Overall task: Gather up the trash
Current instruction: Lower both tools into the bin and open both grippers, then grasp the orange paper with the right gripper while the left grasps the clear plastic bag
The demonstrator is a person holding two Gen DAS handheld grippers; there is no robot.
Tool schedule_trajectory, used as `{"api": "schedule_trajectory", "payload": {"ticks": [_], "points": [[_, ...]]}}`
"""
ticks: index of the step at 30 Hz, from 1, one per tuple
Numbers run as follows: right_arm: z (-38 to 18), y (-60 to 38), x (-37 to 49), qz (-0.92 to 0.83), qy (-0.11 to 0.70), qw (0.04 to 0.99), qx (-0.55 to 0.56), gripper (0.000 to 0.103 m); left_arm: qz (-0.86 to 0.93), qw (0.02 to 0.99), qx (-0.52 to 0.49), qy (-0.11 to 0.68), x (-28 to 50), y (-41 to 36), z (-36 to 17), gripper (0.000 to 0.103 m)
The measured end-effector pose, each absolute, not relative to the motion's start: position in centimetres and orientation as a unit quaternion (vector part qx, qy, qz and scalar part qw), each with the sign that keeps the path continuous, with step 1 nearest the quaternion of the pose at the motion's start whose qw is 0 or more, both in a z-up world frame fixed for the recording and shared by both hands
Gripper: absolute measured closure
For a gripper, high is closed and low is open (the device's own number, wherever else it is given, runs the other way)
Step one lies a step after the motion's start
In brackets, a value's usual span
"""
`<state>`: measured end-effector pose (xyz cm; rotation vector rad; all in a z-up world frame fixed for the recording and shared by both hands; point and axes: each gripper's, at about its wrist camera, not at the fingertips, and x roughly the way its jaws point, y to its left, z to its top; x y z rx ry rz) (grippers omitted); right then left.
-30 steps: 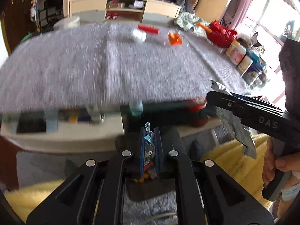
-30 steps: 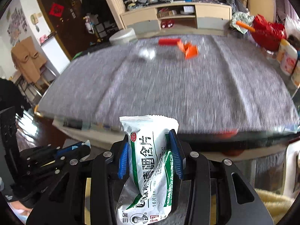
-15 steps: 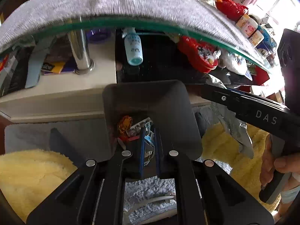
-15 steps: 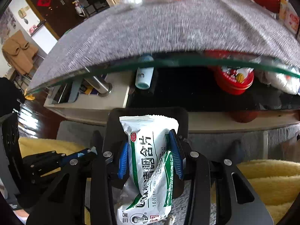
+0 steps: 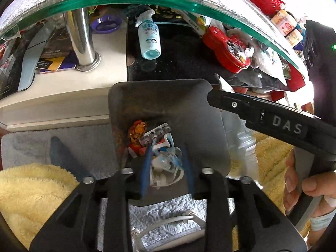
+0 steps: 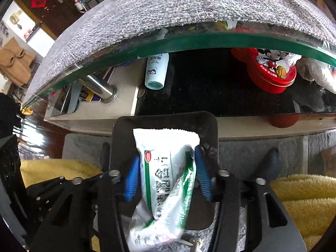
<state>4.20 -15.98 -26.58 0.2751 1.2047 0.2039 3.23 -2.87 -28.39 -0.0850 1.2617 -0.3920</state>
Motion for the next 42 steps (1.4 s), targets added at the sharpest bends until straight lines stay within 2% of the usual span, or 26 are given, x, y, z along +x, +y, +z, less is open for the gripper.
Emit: {"api": "schedule_trajectory", "payload": {"ticks": [2, 4, 7, 9, 12, 21, 28, 35, 42], "points": [[-26.4, -16.1, 4.2, 0.091, 0.562, 0.813, 0.125, 0.035, -0.178, 0.791, -0.038, 0.584, 3.3, -2.8, -28.2, 0.057], [-26.2, -16.3, 4.3, 0.085, 0.560, 0.815, 0.123, 0.030, -0.173, 0.795, -0.033, 0.580, 3.3, -2.7, -28.0, 0.041], [-25.6, -17.0, 4.2, 0.060, 0.552, 0.824, 0.111, 0.017, -0.164, 0.803, -0.018, 0.573, 3.4, -2.6, -27.4, 0.025], [-24.9, -17.7, 4.1, 0.042, 0.542, 0.834, 0.098, 0.008, -0.161, 0.807, -0.016, 0.568, 3.5, -2.5, -27.0, 0.019], [-23.9, -18.9, 4.0, 0.035, 0.536, 0.838, 0.098, 0.007, -0.157, 0.813, -0.013, 0.560, 3.7, -2.1, -25.9, 0.014], [-18.4, -21.5, 5.6, 0.019, 0.488, 0.865, 0.114, 0.006, -0.159, 0.836, -0.013, 0.524, 5.7, -1.6, -21.0, 0.009], [-14.0, -22.9, 10.4, 0.010, 0.441, 0.891, 0.110, 0.006, -0.150, 0.858, -0.004, 0.491, 10.2, -1.5, -16.9, 0.008], [-12.3, -23.5, 16.1, 0.002, 0.429, 0.897, 0.109, 0.006, -0.137, 0.869, 0.016, 0.476, 16.2, -2.1, -15.1, 0.008], [-13.0, -22.8, 21.2, 0.000, 0.432, 0.896, 0.103, 0.006, -0.121, 0.876, 0.015, 0.466, 22.4, -2.7, -14.7, 0.008]]}}
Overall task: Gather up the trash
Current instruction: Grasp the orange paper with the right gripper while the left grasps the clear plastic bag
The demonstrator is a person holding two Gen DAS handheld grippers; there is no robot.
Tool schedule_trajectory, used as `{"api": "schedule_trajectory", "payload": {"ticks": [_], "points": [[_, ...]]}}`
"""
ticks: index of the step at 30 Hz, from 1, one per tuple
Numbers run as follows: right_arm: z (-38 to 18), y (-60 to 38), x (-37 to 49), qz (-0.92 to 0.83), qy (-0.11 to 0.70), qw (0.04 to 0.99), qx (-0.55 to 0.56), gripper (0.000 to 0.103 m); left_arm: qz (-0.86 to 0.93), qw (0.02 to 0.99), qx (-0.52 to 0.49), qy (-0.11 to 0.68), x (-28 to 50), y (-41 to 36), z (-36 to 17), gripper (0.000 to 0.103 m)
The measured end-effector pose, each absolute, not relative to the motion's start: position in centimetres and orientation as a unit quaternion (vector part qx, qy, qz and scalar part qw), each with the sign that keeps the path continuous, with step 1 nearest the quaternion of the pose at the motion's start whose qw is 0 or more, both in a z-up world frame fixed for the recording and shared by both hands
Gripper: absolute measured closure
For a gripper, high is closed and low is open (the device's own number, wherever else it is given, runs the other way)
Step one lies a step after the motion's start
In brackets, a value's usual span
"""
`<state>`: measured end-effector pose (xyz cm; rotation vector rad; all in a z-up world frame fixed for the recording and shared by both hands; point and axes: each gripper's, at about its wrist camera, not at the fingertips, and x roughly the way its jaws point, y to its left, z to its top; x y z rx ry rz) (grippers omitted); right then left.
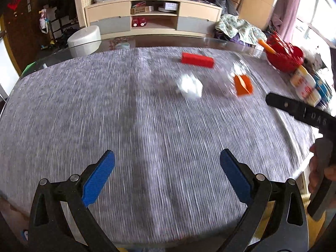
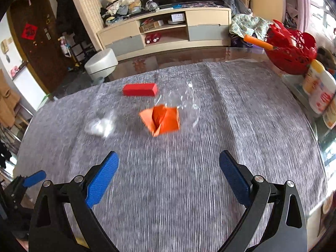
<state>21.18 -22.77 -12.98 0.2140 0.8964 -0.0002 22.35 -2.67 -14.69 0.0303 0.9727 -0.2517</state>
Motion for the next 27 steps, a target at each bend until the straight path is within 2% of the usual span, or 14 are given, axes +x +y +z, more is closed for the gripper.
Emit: {"api": "schedule_trajectory", "payload": {"ticks": [6, 7, 9, 14, 17, 19, 21, 23, 24, 26, 27], "points": [[-13.7, -22.6, 24.2, 0.013, 0.432, 0.897, 0.098, 0.008, -0.122, 0.878, 0.012, 0.463, 26.9, -3.8, -15.0, 0.008], [-13.8, -22.5, 24.6, 0.017, 0.432, 0.896, 0.100, 0.011, -0.124, 0.878, 0.012, 0.462, 27.5, -4.1, -15.0, 0.008], [-14.1, -22.5, 25.3, 0.026, 0.434, 0.894, 0.106, 0.025, -0.127, 0.880, 0.013, 0.458, 28.6, -4.6, -15.0, 0.008], [-14.7, -22.2, 26.4, 0.032, 0.438, 0.893, 0.099, 0.034, -0.143, 0.880, 0.021, 0.453, 31.2, -6.1, -15.3, 0.009], [-15.5, -22.2, 26.8, 0.037, 0.445, 0.889, 0.095, 0.039, -0.154, 0.875, 0.026, 0.459, 32.5, -6.9, -16.1, 0.023], [-15.8, -22.2, 27.0, 0.039, 0.450, 0.887, 0.095, 0.047, -0.162, 0.868, 0.022, 0.469, 33.1, -7.3, -16.8, 0.042], [-16.0, -22.3, 27.0, 0.041, 0.450, 0.887, 0.096, 0.057, -0.167, 0.864, 0.016, 0.475, 33.4, -7.3, -17.3, 0.049], [-16.0, -22.5, 26.7, 0.046, 0.446, 0.888, 0.100, 0.062, -0.170, 0.862, 0.015, 0.476, 33.6, -7.4, -17.6, 0.060], [-15.8, -22.5, 26.6, 0.048, 0.444, 0.889, 0.101, 0.065, -0.172, 0.862, 0.017, 0.476, 33.5, -7.4, -17.7, 0.069], [-15.4, -22.7, 26.2, 0.052, 0.437, 0.892, 0.103, 0.069, -0.174, 0.862, 0.019, 0.475, 33.4, -7.5, -17.6, 0.073], [-15.1, -22.7, 26.0, 0.055, 0.434, 0.893, 0.103, 0.075, -0.173, 0.864, 0.020, 0.473, 33.2, -7.4, -17.5, 0.075]]}}
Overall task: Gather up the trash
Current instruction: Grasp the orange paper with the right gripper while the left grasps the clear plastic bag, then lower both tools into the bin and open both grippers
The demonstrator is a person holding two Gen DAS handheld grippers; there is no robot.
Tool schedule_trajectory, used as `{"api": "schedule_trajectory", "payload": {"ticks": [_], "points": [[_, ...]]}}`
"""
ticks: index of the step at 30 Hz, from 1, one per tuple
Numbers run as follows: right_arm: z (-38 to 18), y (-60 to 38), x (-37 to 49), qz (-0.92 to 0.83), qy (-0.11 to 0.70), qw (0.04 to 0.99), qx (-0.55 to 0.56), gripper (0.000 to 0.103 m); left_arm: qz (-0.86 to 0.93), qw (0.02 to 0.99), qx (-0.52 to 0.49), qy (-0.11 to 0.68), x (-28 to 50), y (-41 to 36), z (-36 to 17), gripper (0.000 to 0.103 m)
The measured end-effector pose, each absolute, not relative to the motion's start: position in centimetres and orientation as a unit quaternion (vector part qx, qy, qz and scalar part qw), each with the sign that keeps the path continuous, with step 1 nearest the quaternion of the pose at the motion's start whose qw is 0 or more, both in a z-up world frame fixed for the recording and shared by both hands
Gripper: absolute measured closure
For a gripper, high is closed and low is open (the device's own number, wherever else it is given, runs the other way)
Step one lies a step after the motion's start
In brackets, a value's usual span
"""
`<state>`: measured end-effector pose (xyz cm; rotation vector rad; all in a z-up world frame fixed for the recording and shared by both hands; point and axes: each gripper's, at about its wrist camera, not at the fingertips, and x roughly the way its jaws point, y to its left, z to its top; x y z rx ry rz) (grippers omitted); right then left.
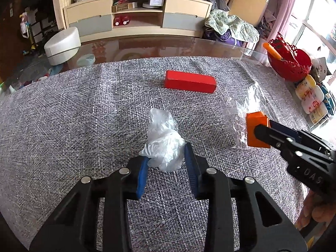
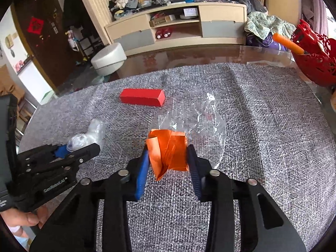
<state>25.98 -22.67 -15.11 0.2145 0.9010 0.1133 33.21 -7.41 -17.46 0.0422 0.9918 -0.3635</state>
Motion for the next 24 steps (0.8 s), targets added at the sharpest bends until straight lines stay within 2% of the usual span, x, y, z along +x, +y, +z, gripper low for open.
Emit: {"api": "schedule_trajectory", "payload": {"ticks": [7, 24], "points": [[-12.6, -22.1, 24.2, 0.066, 0.415, 0.903, 0.093, 0.079, -0.179, 0.869, 0.029, 0.461, 30.8, -6.9, -15.6, 0.082], [-6.1, -21.0, 13.6, 0.069, 0.374, 0.921, 0.080, 0.080, -0.192, 0.894, 0.028, 0.404, 17.4, -4.7, -7.2, 0.082]]}}
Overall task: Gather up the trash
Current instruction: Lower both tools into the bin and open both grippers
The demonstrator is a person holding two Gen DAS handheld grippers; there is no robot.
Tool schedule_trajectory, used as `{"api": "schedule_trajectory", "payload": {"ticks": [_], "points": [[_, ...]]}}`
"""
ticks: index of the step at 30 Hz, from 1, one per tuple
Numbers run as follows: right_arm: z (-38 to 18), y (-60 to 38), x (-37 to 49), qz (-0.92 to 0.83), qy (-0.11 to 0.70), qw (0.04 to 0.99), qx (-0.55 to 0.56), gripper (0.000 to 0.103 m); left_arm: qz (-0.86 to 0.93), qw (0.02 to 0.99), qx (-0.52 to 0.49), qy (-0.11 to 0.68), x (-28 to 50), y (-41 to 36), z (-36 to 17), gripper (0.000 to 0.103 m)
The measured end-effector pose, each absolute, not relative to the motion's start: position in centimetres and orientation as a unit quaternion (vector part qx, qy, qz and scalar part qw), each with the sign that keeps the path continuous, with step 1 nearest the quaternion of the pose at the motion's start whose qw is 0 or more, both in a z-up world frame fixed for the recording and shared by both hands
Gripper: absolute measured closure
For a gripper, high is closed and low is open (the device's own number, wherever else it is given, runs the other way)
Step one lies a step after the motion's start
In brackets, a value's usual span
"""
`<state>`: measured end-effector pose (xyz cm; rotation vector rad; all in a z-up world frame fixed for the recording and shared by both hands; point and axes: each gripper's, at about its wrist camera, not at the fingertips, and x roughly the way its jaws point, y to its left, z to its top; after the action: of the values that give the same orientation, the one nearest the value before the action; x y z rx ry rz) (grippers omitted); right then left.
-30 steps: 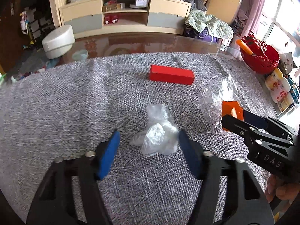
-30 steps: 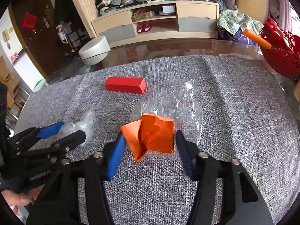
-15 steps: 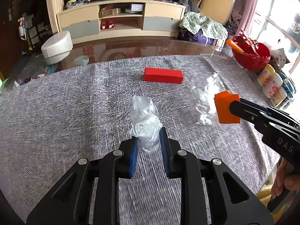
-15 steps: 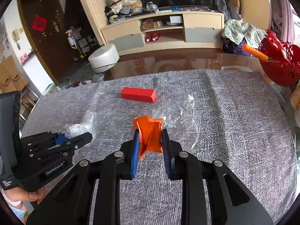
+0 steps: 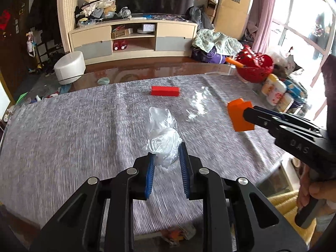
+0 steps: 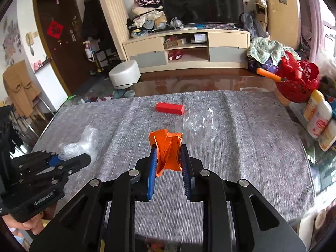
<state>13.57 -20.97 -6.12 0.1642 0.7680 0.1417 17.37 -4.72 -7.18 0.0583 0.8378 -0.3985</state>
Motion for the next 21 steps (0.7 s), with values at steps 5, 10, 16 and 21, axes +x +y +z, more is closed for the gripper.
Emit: {"api": "schedule_trajectory", "payload": {"ticks": [5, 10, 16, 21], "points": [[-6.1, -20.5, 9.9, 0.073, 0.375, 0.921, 0.079, 0.080, -0.198, 0.895, 0.021, 0.399, 12.5, -4.1, -6.7, 0.082], [-7.0, -20.2, 6.4, 0.079, 0.382, 0.918, 0.075, 0.080, -0.208, 0.892, 0.011, 0.402, 8.0, -4.0, -7.5, 0.082], [-10.6, -19.3, 2.7, 0.096, 0.414, 0.903, 0.066, 0.081, -0.215, 0.880, 0.014, 0.423, 3.6, -4.1, -10.6, 0.082], [-13.9, -18.6, 1.4, 0.103, 0.447, 0.886, 0.075, 0.081, -0.217, 0.859, 0.000, 0.464, 2.0, -4.0, -14.9, 0.082]]}}
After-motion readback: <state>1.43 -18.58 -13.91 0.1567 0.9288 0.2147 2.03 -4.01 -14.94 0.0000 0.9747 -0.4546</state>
